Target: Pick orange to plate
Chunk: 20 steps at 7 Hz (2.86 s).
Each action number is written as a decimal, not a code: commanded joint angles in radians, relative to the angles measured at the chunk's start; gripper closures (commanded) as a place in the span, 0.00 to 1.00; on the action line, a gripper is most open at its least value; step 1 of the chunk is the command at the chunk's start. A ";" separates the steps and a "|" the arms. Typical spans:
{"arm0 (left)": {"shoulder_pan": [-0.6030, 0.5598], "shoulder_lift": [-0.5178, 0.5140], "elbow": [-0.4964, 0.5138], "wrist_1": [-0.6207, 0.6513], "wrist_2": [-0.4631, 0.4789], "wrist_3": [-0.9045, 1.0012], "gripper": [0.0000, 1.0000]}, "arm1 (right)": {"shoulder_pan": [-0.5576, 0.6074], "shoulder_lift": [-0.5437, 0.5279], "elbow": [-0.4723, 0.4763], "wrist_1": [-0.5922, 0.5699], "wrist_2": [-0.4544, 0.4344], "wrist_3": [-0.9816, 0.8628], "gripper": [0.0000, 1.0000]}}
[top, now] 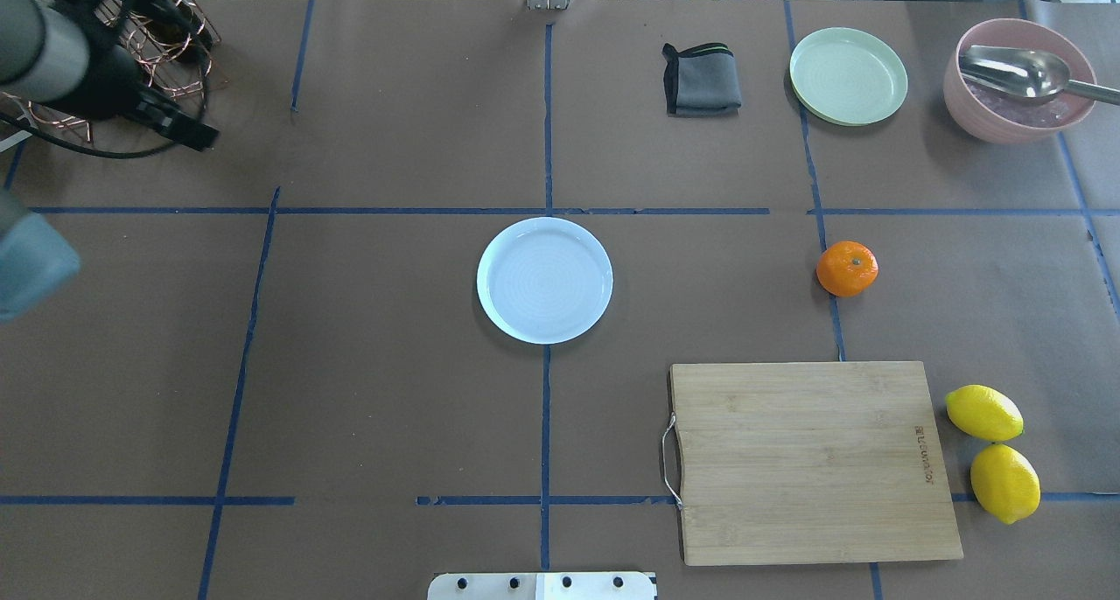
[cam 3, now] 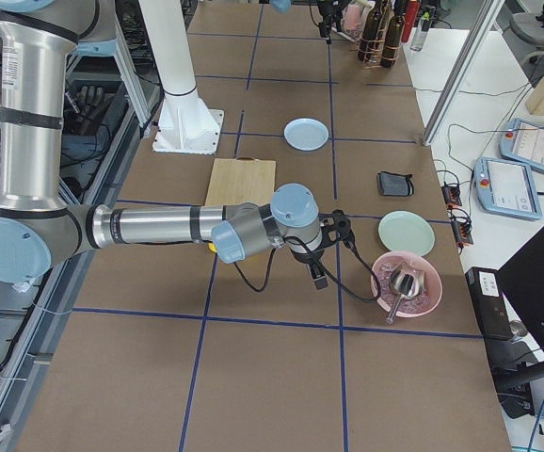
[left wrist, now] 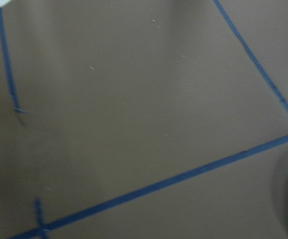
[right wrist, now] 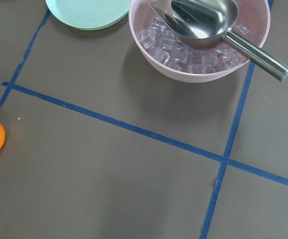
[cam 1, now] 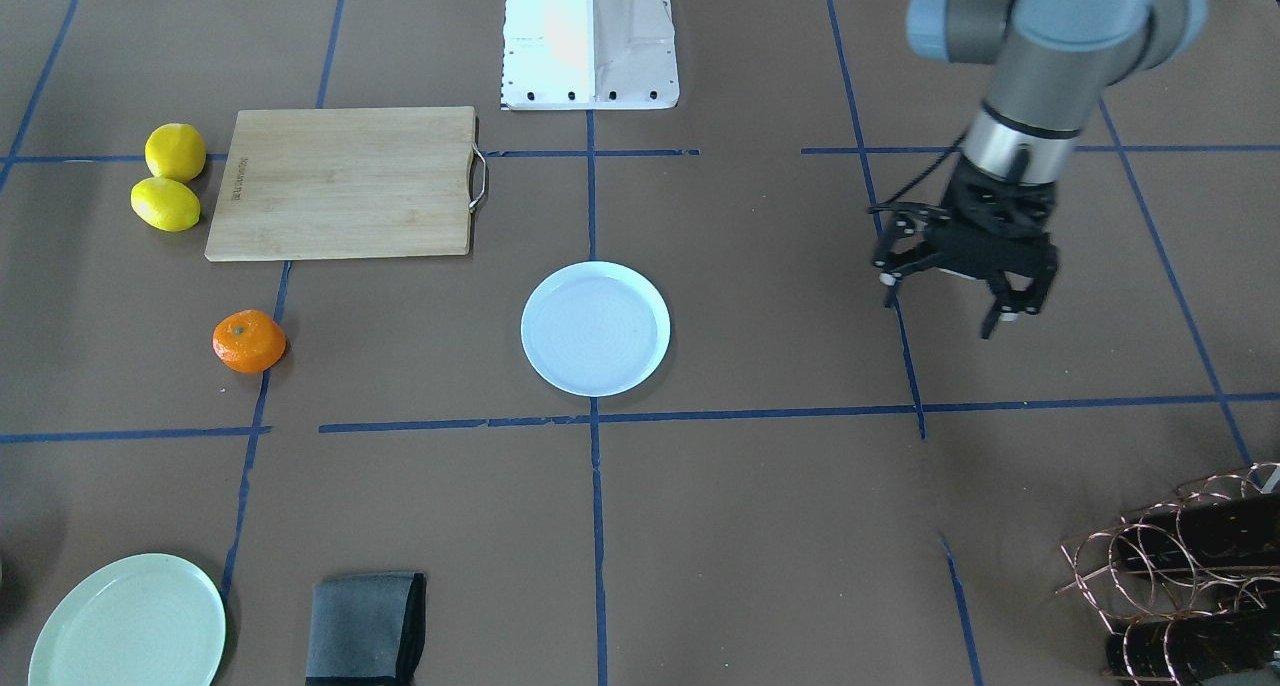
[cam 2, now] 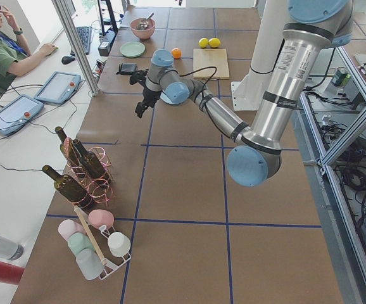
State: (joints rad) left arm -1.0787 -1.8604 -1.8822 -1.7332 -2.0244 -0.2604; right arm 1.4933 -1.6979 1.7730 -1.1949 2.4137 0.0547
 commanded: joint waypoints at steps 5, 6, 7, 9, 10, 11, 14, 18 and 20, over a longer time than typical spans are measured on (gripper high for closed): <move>-0.409 0.336 0.083 0.229 -0.244 0.293 0.00 | -0.140 0.046 0.052 0.032 -0.008 0.184 0.00; -0.470 0.366 0.084 0.242 -0.269 0.441 0.00 | -0.180 0.069 0.054 0.031 -0.030 0.233 0.00; -0.481 0.395 0.084 0.242 -0.286 0.447 0.00 | -0.241 0.101 0.054 0.025 -0.072 0.275 0.00; -0.480 0.394 0.110 0.230 -0.286 0.449 0.00 | -0.431 0.234 0.040 0.002 -0.204 0.533 0.00; -0.480 0.394 0.106 0.228 -0.287 0.452 0.00 | -0.524 0.271 0.019 0.009 -0.291 0.625 0.00; -0.480 0.391 0.106 0.228 -0.287 0.452 0.00 | -0.583 0.337 -0.036 0.015 -0.364 0.714 0.00; -0.480 0.392 0.092 0.227 -0.287 0.454 0.00 | -0.650 0.348 -0.092 0.017 -0.445 0.726 0.00; -0.480 0.389 0.089 0.227 -0.287 0.454 0.00 | -0.714 0.340 -0.136 0.017 -0.484 0.725 0.00; -0.480 0.385 0.087 0.227 -0.287 0.454 0.00 | -0.716 0.325 -0.133 0.017 -0.484 0.725 0.00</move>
State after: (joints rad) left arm -1.5585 -1.4734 -1.7937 -1.5064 -2.3117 0.1933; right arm 0.7797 -1.3655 1.6403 -1.1781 1.9305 0.7794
